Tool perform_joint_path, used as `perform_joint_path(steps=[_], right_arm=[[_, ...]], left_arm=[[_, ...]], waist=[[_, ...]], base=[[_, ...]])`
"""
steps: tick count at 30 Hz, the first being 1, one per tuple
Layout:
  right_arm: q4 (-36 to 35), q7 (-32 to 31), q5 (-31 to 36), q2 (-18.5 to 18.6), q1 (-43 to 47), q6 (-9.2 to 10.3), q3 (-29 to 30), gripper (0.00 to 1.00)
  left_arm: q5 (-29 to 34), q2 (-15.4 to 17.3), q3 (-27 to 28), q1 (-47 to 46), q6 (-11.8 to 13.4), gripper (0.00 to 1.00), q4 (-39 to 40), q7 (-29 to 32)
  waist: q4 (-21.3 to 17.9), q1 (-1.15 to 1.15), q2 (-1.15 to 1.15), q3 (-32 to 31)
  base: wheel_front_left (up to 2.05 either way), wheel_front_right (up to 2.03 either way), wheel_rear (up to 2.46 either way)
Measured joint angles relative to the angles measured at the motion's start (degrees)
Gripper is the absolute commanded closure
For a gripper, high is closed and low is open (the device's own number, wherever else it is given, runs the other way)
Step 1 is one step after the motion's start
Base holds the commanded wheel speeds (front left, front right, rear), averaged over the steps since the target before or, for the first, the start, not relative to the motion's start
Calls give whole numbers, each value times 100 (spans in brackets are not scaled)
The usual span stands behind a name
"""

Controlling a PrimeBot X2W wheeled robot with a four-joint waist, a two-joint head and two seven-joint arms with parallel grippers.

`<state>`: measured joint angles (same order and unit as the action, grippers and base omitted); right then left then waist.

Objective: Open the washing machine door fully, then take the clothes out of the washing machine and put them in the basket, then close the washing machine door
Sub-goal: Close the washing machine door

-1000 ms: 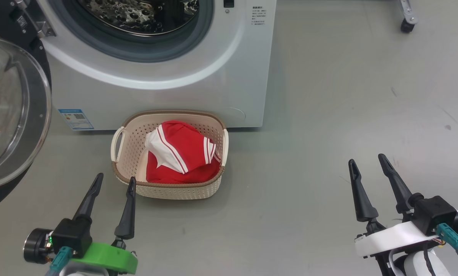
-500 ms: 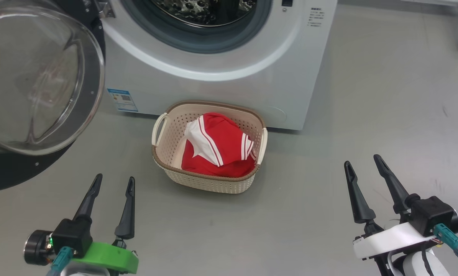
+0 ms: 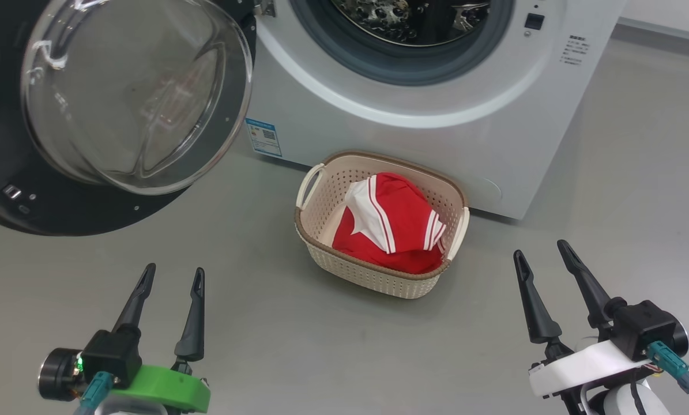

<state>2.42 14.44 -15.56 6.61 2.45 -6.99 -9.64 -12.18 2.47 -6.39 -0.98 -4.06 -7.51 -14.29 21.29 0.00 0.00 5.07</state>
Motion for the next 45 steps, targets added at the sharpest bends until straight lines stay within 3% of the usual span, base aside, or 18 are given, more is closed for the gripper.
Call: perform_joint_path(steps=[18,45], right_arm=[[84,0,-8,-7,12,0,-183,0],[183,0,-57,-9,-16,0,-349,0]], left_arm=[[2,0,52,129,25,0,3,1],[0,-2,245,233,74,0,203,0]], waist=[[791,0,0,-124],[918,0,0,-123]], base=[[0,0,0],[0,0,0]])
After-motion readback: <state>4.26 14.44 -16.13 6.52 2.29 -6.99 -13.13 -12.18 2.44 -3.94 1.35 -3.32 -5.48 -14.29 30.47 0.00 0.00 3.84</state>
